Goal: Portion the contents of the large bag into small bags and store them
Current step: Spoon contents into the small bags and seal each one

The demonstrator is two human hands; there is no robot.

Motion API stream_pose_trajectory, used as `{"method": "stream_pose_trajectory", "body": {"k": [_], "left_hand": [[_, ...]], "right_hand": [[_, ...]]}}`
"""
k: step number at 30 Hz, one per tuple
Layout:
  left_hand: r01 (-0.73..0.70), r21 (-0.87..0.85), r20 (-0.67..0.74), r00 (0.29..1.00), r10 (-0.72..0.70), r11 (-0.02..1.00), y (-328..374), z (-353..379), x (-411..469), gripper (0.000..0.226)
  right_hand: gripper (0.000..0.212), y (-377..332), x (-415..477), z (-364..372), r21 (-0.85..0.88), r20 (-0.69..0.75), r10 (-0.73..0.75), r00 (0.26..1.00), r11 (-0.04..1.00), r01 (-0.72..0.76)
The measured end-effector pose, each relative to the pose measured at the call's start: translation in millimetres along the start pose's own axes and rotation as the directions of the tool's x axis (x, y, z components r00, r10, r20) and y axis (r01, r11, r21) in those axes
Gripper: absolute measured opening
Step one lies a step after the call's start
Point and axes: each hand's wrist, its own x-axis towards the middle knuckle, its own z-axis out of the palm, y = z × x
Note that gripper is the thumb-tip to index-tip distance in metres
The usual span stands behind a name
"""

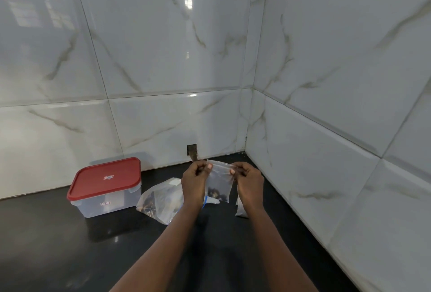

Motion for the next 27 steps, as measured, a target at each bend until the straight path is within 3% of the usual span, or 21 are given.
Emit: {"method": "stream_pose_trajectory", "body": {"k": [4,10,15,23,27], "left_hand": [[-0.010,0.049,0.024,1.000,0.009,0.999,-6.9,8.9,-1.1,0.006],[-0.078,0.132,0.050,0.996,0.072,0.988,-4.8,17.1,-6.8,0.012],[-0.011,-0.019,0.109,0.994,0.013,1.000,-8.7,18.6,-11.5,0.008],[-0.030,0.120,0.061,0.998,0.023,0.992,-12.9,18.5,-8.0,0.012],[-0.037,0.110,0.059,0.998,0.030,0.993,-10.3,18.9,-9.7,0.010]], "right_hand": [[0.035,9.6,5.2,-7.9,0.014,0.003,0.041,0.999,0.999,-0.041],[0.035,13.2,5.9,-10.9,-0.097,-0.033,0.048,0.998,0.994,-0.051],[0.030,11.3,4.8,-12.2,-0.186,-0.034,0.029,0.999,0.982,-0.035],[0.028,11.9,-0.7,-8.3,0.021,0.067,0.071,0.995,0.997,-0.072],[0.013,7.7,-2.3,-5.2,-0.028,0.101,0.064,0.993,0.998,-0.062]]}}
